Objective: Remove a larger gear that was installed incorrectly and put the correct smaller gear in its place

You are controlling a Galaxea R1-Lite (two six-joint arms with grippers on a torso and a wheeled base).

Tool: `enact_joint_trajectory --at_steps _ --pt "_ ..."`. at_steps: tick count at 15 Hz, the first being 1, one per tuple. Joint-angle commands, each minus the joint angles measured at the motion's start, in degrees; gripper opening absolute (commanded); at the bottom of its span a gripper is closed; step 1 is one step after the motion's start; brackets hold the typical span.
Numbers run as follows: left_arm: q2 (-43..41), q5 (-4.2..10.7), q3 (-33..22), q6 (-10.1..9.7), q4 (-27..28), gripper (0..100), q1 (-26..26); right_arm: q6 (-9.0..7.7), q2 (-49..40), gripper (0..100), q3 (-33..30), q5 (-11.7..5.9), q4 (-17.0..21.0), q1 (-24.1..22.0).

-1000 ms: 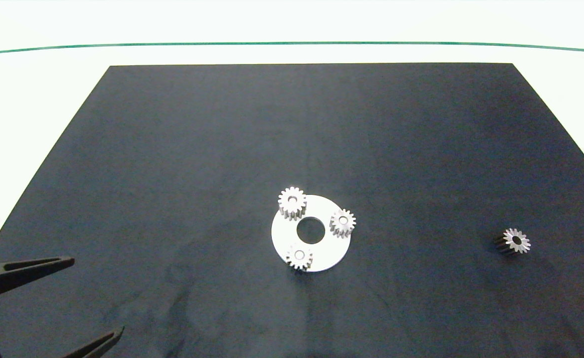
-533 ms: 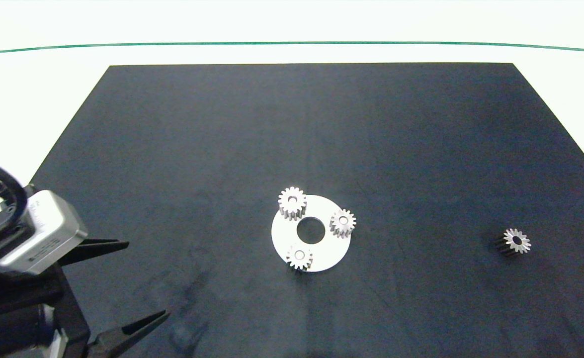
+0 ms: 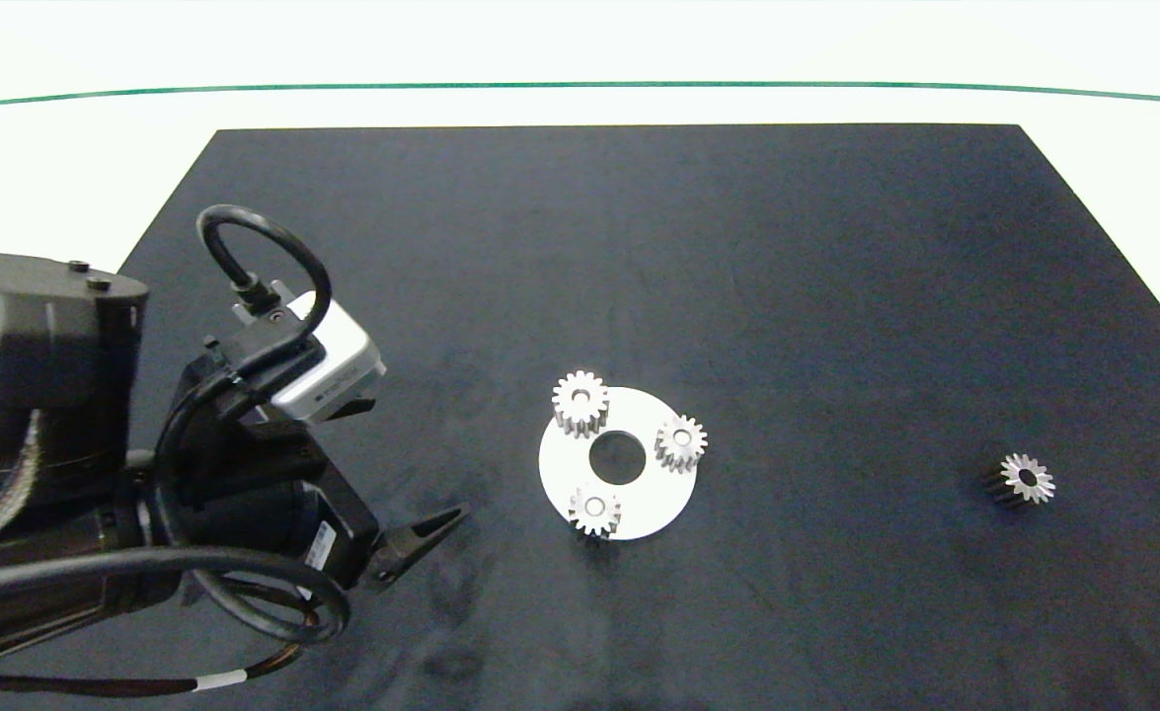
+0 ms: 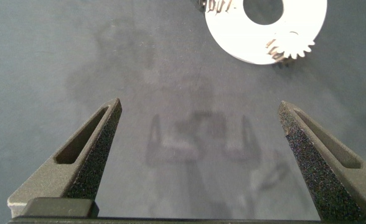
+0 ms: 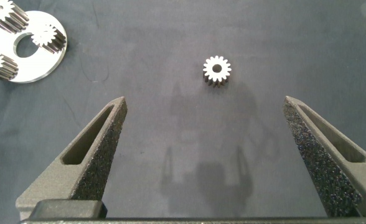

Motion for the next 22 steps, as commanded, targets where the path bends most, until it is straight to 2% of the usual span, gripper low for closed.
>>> enact_joint_trajectory --at_steps 1,5,6,7,11,15,18,22 --pt "6.3 0.93 -1.4 -0.55 -3.2 100 -1.0 -0.02 -0.3 100 0.3 0.06 0.0 0.0" --pt "10.7 1.19 -5.3 -1.43 -3.8 100 -2.6 -0.02 -0.4 100 0.3 0.14 0.0 0.0" --pt "12.0 2.16 -7.0 -2.05 -3.8 100 -3.7 0.07 -0.4 100 0.3 0.23 0.0 0.0" --pt "12.8 2.42 -7.8 -2.4 -3.8 100 -3.9 0.07 -0.4 100 0.3 0.23 0.0 0.0" --pt "17.2 2.68 -13.1 -3.45 -3.8 100 -5.4 0.07 -0.4 100 0.2 0.23 -0.1 0.1" --pt "20.1 2.77 -15.2 -3.63 -3.9 100 -6.0 0.24 -0.5 100 0.2 0.32 0.0 0.1" --pt "22.1 3.48 -16.3 -3.72 -4.1 100 -6.0 0.24 -0.4 100 0.3 0.32 0.0 0.1" --pt "25.7 3.56 -17.9 -4.42 -6.9 100 -5.8 0.24 -0.5 100 0.6 0.41 -0.1 0.2"
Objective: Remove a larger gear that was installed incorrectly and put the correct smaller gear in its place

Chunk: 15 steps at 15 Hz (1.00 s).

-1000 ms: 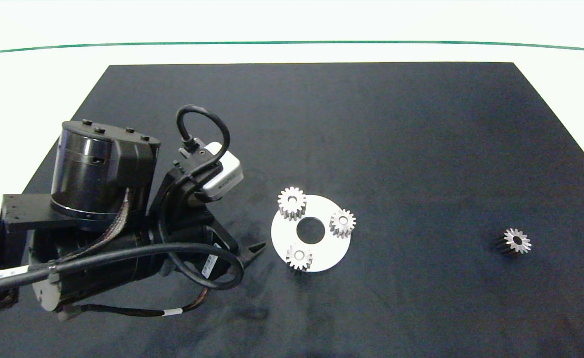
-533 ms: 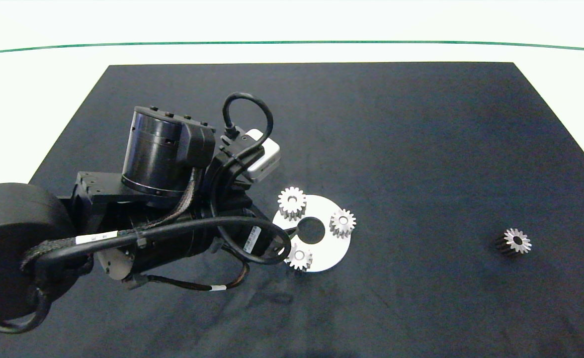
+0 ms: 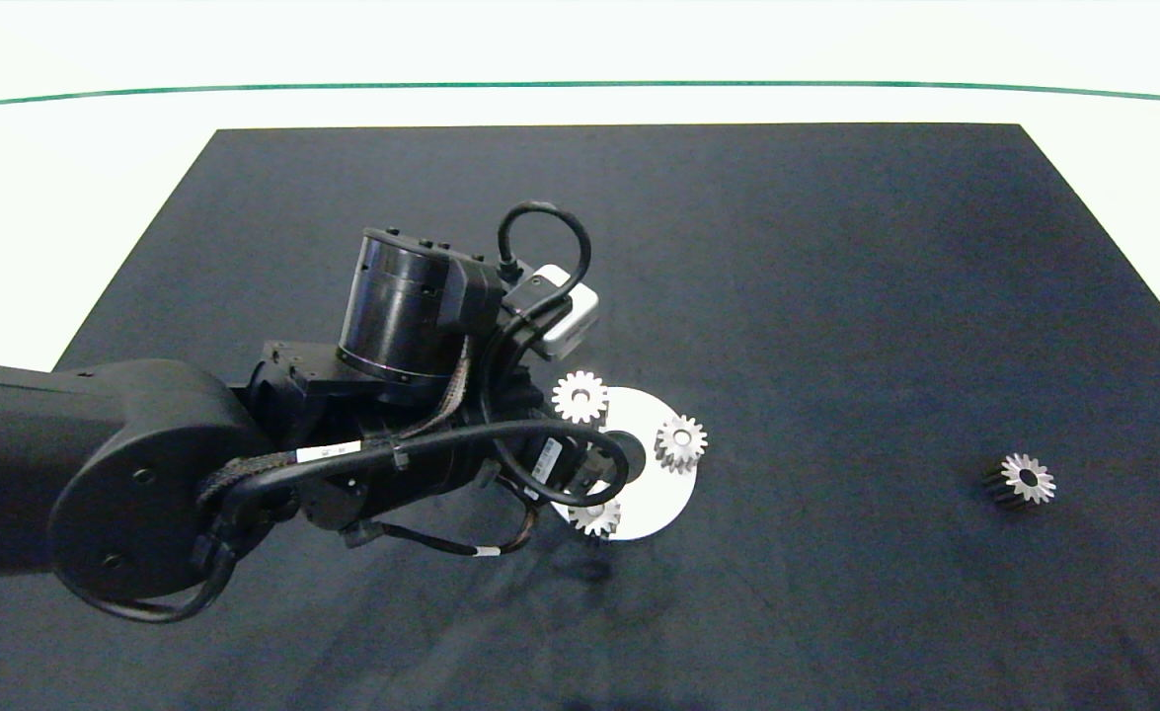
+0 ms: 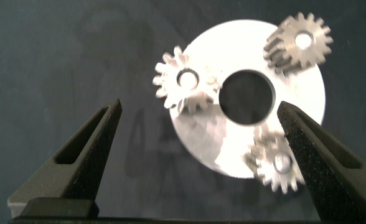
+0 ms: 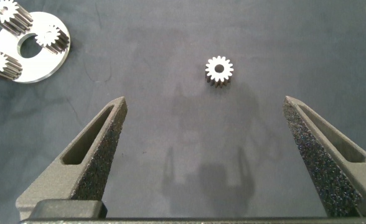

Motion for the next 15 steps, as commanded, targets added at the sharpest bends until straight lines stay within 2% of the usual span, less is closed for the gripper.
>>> enact_joint_trajectory --at_steps 1,11,13,15 --pt "2.9 0.11 -1.4 -0.08 -0.9 100 0.2 -0.01 -0.1 100 0.4 0.02 0.1 0.1" --pt "7.3 0.99 -3.5 -0.08 -3.3 100 0.2 0.07 -0.2 100 0.4 0.02 0.0 0.1" --pt "8.1 2.05 -3.8 -0.08 -3.4 100 0.2 0.07 -0.1 100 0.4 0.02 0.0 0.1" --pt "8.3 2.14 -3.9 -0.08 -3.4 100 0.3 0.07 -0.2 100 0.4 0.02 0.0 0.1"
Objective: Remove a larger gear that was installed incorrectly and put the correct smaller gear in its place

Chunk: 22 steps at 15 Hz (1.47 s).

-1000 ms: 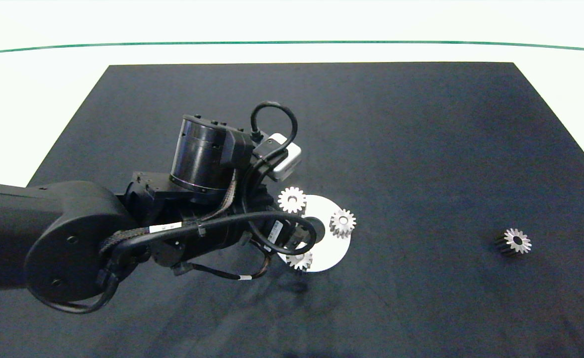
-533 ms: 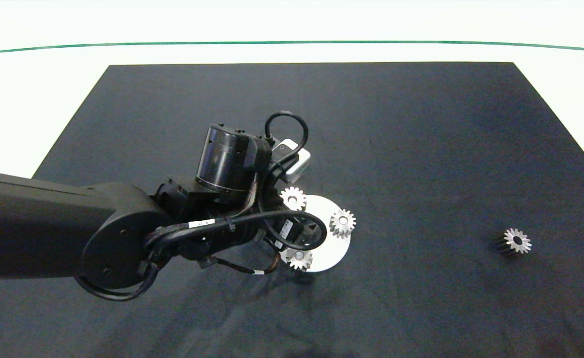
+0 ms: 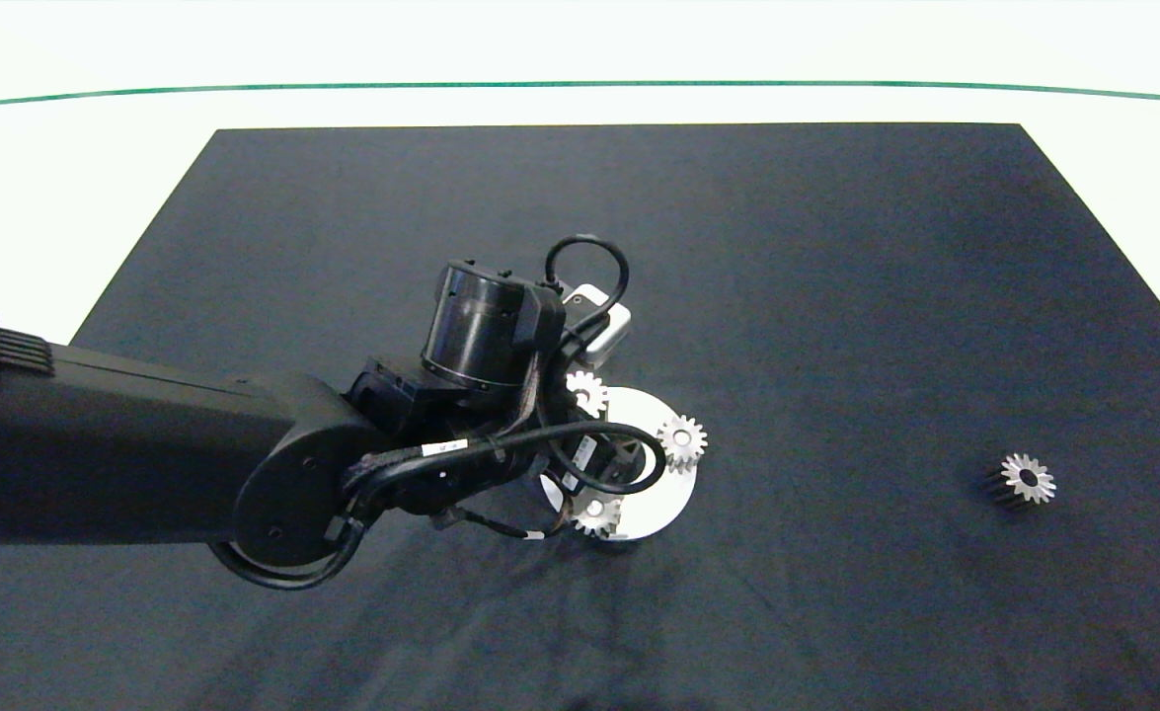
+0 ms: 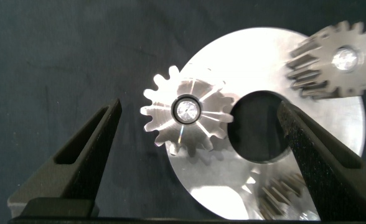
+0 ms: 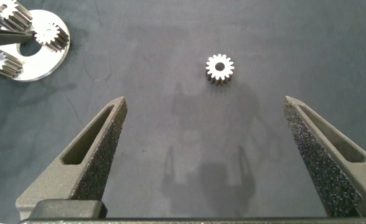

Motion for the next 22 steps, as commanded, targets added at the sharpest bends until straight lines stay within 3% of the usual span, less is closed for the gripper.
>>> enact_joint_trajectory --at_steps 1,5,22 --pt "0.6 0.09 -0.4 0.19 -0.2 100 0.1 0.0 -0.1 100 0.0 -0.01 0.1 0.0" --pt "1.0 0.09 -1.0 0.19 -0.2 99 0.3 0.0 -0.2 100 -0.1 -0.01 0.0 0.0" --pt "2.1 0.18 -1.9 0.19 -0.1 65 0.3 -0.26 -0.4 100 -0.2 -0.01 0.0 0.0"
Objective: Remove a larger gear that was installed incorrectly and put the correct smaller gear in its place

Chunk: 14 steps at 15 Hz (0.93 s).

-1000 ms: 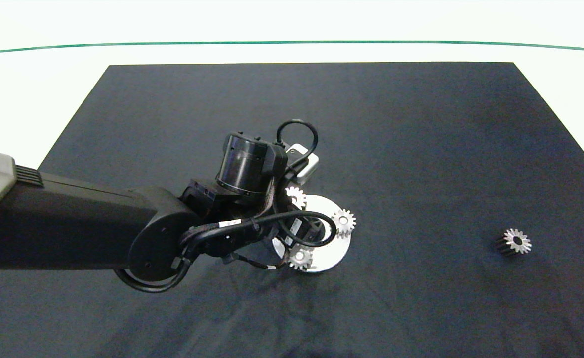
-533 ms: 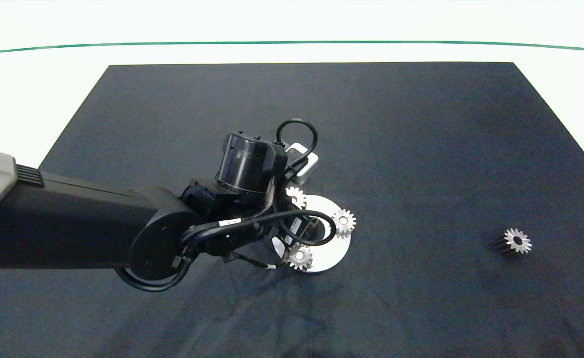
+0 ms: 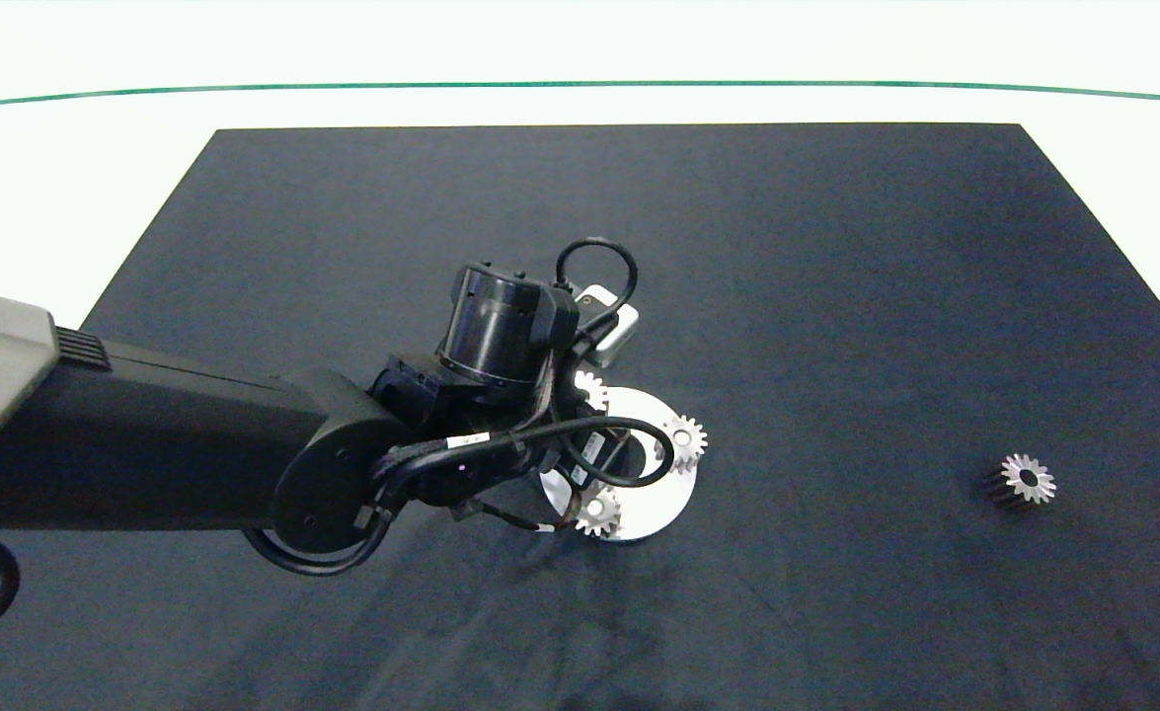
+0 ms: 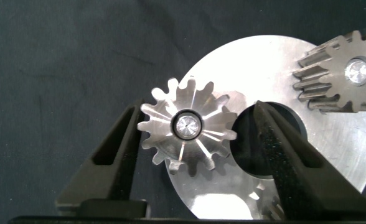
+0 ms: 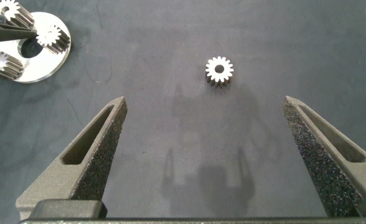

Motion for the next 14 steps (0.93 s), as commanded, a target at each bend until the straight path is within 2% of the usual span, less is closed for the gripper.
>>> enact_joint_trajectory --at_steps 1,9,11,14 --pt "0.1 0.08 0.0 0.08 -0.1 63 0.1 -0.02 -0.1 100 0.0 -0.03 0.1 0.0" --pt "0.1 0.08 0.2 0.08 -0.1 47 -0.1 -0.02 -0.1 100 0.0 -0.03 0.1 0.0" --pt "0.1 0.87 0.5 0.08 -0.2 42 -0.1 -0.11 -0.1 100 0.0 -0.03 0.1 0.0" --pt "0.2 0.87 0.7 0.08 -0.1 36 -0.2 -0.11 -0.1 100 0.0 -0.03 0.1 0.1"
